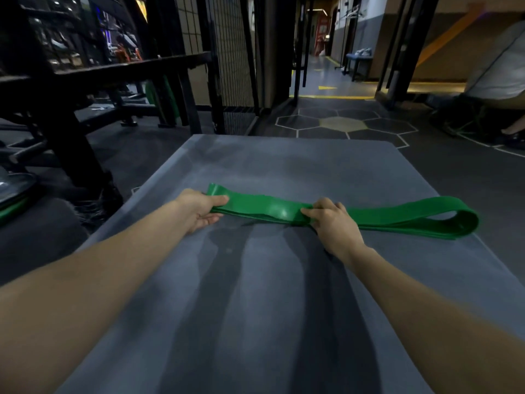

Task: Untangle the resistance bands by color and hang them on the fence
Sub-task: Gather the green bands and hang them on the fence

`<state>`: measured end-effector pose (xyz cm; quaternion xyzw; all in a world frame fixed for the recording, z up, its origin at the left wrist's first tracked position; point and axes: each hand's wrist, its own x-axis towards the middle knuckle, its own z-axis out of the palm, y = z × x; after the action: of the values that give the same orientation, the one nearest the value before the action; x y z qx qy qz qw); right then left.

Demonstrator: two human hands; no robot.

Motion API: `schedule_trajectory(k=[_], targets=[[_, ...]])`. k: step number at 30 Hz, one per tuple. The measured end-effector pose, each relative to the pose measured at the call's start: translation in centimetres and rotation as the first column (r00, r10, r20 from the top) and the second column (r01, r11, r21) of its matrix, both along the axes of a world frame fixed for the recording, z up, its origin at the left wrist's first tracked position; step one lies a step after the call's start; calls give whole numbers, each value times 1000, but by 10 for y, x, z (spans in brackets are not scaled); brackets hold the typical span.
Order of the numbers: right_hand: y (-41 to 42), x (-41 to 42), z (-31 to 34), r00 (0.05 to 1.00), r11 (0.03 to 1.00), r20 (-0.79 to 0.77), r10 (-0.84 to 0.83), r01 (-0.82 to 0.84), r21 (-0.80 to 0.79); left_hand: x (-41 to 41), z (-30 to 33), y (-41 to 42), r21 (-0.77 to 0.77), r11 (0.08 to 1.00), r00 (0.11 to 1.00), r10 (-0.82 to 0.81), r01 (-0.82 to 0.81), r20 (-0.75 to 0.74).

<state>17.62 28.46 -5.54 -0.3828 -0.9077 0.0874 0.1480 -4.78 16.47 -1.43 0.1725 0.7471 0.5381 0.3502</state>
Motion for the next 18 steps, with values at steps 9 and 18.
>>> schedule_trajectory(k=[9,18], targets=[[-71,-6,38,997,993,-35,64,-68,-99,5,38,-90,15,998,995,62,-63,75],[-214,-76,78,903,876,-137,407,-429,-222,-10,49,-210,-72,971,972,230,-226,54]])
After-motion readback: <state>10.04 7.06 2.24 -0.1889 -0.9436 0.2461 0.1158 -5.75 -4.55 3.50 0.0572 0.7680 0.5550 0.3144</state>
